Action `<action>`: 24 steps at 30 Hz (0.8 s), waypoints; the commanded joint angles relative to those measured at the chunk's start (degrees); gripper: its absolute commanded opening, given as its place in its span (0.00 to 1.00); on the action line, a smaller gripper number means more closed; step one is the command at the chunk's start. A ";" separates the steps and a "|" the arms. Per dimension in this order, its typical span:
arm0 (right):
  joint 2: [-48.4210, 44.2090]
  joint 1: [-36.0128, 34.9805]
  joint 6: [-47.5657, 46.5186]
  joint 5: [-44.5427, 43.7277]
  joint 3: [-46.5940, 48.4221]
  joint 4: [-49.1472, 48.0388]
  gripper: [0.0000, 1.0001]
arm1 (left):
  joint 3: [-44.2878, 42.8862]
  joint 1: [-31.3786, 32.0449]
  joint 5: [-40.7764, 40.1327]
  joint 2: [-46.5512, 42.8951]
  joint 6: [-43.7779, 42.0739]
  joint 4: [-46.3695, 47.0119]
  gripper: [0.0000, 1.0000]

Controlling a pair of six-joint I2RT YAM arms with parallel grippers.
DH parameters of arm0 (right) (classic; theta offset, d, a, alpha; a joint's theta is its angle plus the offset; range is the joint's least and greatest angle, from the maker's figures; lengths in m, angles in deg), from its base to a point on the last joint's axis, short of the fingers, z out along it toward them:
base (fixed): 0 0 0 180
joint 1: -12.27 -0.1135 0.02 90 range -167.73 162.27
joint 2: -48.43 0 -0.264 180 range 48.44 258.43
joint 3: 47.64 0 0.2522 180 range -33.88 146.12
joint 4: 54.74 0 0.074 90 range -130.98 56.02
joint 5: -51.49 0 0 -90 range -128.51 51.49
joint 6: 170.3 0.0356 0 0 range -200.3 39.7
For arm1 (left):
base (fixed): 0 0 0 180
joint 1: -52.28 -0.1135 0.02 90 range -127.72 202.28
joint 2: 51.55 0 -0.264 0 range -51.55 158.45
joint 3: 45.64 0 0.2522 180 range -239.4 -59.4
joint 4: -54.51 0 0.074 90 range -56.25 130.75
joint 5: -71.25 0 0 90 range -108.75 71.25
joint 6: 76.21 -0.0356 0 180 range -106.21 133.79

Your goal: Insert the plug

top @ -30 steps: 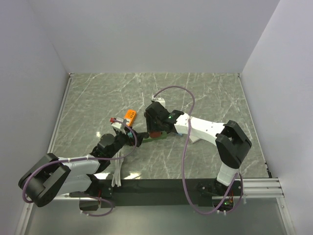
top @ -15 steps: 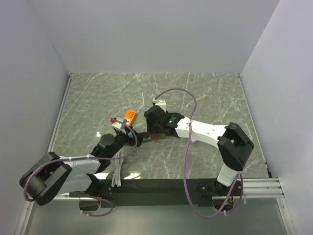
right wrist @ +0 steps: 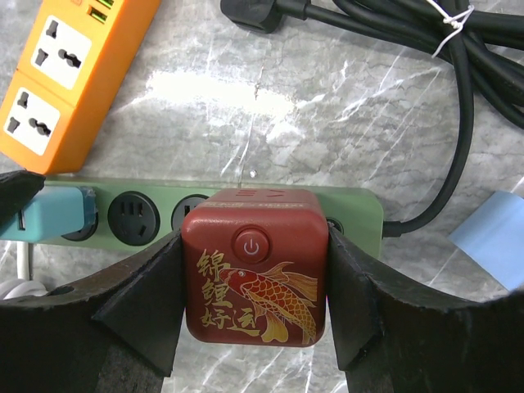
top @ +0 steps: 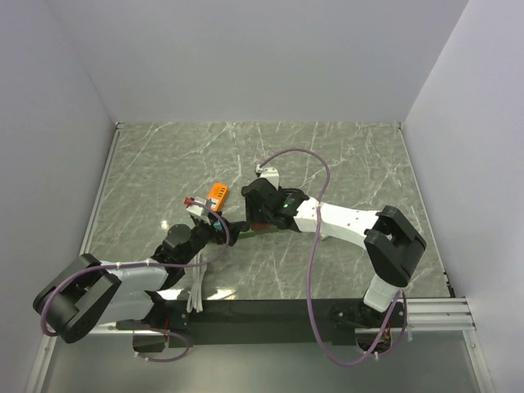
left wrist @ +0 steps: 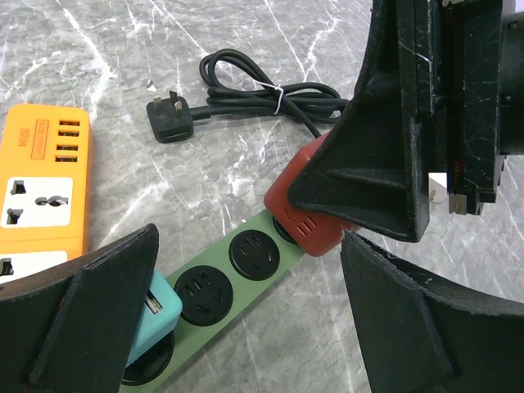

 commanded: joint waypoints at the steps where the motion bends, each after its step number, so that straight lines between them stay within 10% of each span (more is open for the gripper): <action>1: 4.44 -1.37 2.20 6.75 -4.17 8.68 0.00 | 1.27 -0.32 1.48 0.15 0.96 -1.21 0.99; 24: 5.93 -4.36 5.54 6.31 -8.21 7.37 0.00 | 1.62 -0.67 2.62 1.56 1.40 0.02 0.99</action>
